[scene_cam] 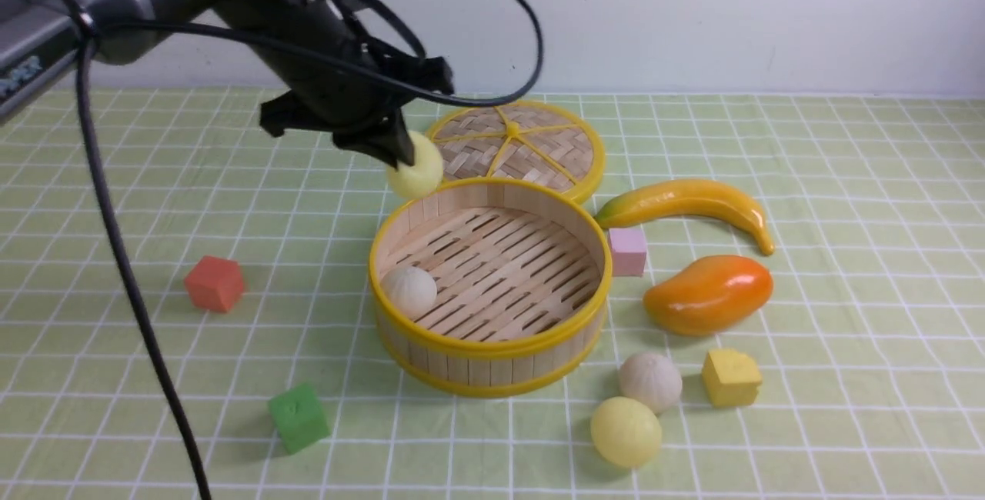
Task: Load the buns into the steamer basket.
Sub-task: Use the left arm to put the steamed stuffed bun into the steamer, then use the right arm to grab a steamed stuffed bun
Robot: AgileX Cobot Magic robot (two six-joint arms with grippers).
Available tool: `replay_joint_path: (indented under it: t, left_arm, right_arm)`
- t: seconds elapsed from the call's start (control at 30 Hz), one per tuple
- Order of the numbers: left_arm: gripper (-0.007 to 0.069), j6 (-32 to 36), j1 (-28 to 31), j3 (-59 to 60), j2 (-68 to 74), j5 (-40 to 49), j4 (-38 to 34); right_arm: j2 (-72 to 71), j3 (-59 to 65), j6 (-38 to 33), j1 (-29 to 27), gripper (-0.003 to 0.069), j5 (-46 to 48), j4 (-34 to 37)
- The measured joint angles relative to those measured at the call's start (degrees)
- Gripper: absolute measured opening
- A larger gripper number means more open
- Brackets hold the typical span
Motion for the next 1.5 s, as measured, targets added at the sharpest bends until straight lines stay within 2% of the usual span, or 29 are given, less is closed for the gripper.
replay_joint_path:
  t: [0.07, 0.27, 0.57, 0.7, 0.87, 0.9, 0.97, 1.03, 1.3, 1.5]
  left_arm:
    - [-0.0006, 0.1, -2.1, -2.6, 3.0, -0.2, 1.6]
    - [-0.0002, 0.1, -2.9, -3.9, 9.2, -3.2, 3.1]
    - [0.0031, -0.8, -2.9, -3.9, 13.2, -5.3, 0.8]
    - [0.0107, -2.0, -2.9, -3.9, 13.8, -5.1, 0.9]
    - [0.0274, -2.1, -2.9, -4.0, 13.0, -2.1, 1.3]
    - [0.0281, -2.1, -2.9, -4.0, 12.9, -1.8, 1.3]
    - [0.0343, -2.1, -2.9, -4.0, 11.1, 2.4, 1.6]
    - [0.0360, -2.1, -2.8, -4.0, 9.1, 5.8, 1.8]
    - [0.0350, -4.7, -2.8, -4.0, -4.8, 12.2, 7.4]
    - [0.0253, -4.7, -2.8, 1.6, -25.6, 12.5, 9.2]
  right_arm:
    - [0.0, 0.0, 0.0, 0.0, 0.0241, 0.0, 0.0]
    - [0.0, 0.0, 0.0, 0.0, 0.0241, 0.0, 0.0]
    - [0.0, 0.0, 0.0, 0.0, 0.0241, 0.0, 0.0]
    - [0.0, 0.0, 0.0, 0.0, 0.0241, 0.0, 0.0]
    - [0.0, 0.0, 0.0, 0.0, 0.0241, 0.0, 0.0]
    - [0.0, 0.0, 0.0, 0.0, 0.0241, 0.0, 0.0]
    - [0.0, 0.0, 0.0, 0.0, 0.0241, 0.0, 0.0]
    - [0.0, 0.0, 0.0, 0.0, 0.0241, 0.0, 0.0]
    - [0.0, 0.0, 0.0, 0.0, 0.0241, 0.0, 0.0]
    - [0.0, 0.0, 0.0, 0.0, 0.0241, 0.0, 0.0]
